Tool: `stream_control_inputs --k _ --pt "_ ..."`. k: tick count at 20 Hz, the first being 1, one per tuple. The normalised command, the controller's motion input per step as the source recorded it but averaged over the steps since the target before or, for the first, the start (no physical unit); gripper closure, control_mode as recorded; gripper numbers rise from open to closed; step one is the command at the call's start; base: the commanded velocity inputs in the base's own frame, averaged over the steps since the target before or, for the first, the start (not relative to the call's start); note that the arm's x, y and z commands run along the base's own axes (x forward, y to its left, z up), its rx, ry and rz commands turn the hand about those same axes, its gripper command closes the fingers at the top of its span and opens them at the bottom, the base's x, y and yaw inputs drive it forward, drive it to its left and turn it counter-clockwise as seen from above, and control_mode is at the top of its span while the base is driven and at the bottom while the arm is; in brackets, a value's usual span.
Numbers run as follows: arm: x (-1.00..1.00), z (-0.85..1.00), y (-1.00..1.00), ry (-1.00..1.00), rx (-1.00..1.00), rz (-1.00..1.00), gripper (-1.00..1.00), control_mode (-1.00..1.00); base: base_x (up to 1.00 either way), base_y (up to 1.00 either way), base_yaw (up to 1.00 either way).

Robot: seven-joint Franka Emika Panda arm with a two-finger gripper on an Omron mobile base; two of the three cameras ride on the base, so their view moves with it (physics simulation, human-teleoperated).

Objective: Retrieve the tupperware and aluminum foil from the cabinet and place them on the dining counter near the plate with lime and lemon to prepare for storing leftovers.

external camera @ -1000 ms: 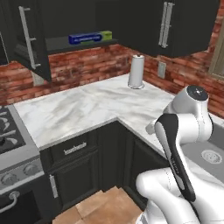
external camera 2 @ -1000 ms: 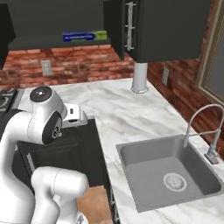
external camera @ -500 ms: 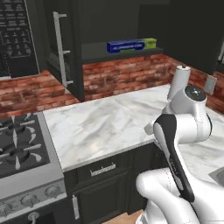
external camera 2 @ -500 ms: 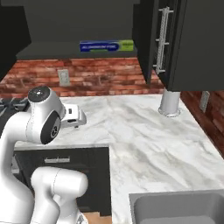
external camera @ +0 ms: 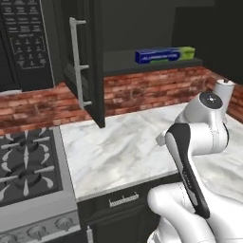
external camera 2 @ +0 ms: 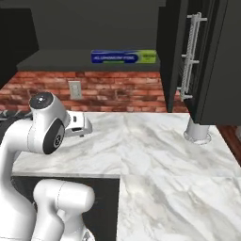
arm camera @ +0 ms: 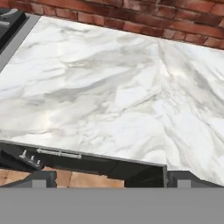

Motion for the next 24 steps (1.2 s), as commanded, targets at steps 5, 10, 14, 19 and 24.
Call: stream_control_inputs --k 5,10,14,19,24 --pt "0.00 0.00 0.00 0.00 0.00 0.00 -1.00 1.00 0.94 -0.29 0.19" --pt "0.00 0.00 0.00 0.00 0.00 0.00 -1.00 1.00 1.00 -0.29 0.14" --pt "0.07 0.00 -0.02 -0.01 0.00 0.00 -1.00 -1.00 0.52 -0.14 0.05" --pt "0.03 0.10 -0.04 -0.22 0.00 0.00 -1.00 -1.00 0.00 0.00 0.00" --pt "0.00 0.55 0.00 -0.33 0.00 -0.01 -1.00 -1.00 0.00 0.00 0.00"
